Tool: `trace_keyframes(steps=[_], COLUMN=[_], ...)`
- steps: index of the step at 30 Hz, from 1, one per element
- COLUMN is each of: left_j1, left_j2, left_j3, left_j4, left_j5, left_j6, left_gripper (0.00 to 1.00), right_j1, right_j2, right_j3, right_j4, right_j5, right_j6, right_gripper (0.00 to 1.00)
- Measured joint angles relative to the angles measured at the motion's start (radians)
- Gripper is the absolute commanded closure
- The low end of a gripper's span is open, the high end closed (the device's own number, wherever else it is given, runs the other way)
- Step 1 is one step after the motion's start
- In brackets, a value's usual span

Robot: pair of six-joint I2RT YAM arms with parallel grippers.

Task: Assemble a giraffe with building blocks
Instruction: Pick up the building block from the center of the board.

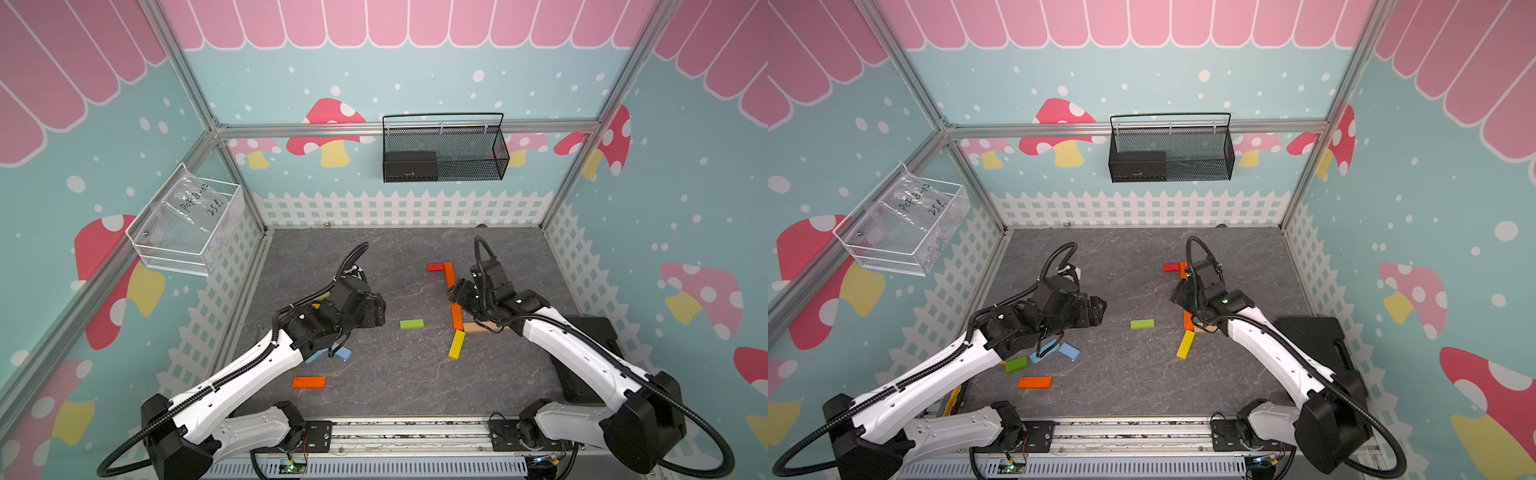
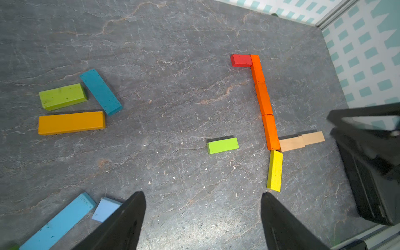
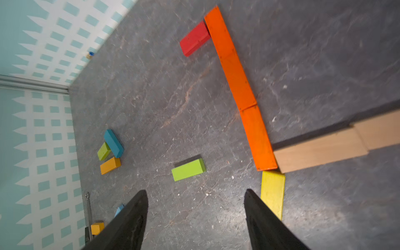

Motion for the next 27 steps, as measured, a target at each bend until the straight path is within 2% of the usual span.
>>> trace_keyframes(steps=[6,10,18,27], left_j1=[0.018,0.026,0.040,0.049], left_j2=[-0.050,-0.070,-0.119,-0.121], left_j3=[-0.017,-0.022,-0.023,-0.025], left_j4=[-0.019,-0.037,-0.057,-0.056], left_j5=[-0.005,-0.010,-0.031,-0.034], left_j6=[0.000,0.000,0.000,0.004], left_gripper=[0.14,0.14,0.15,0.15], right_j1=[0.116,0.142,0.142,0.142], right_j2=[0.231,0.360,0.500,0.636], right_j3=[0.158,0.274,0.352,0.425], right_j4=[-0.138,-0.192,-0.233,-0.236], right_j5=[0.042,0.025,0.006,-0.012], right_j6=[0.285,0.406,0.553,0.613], right_gripper=[0.24,0.24,0.25,0.26])
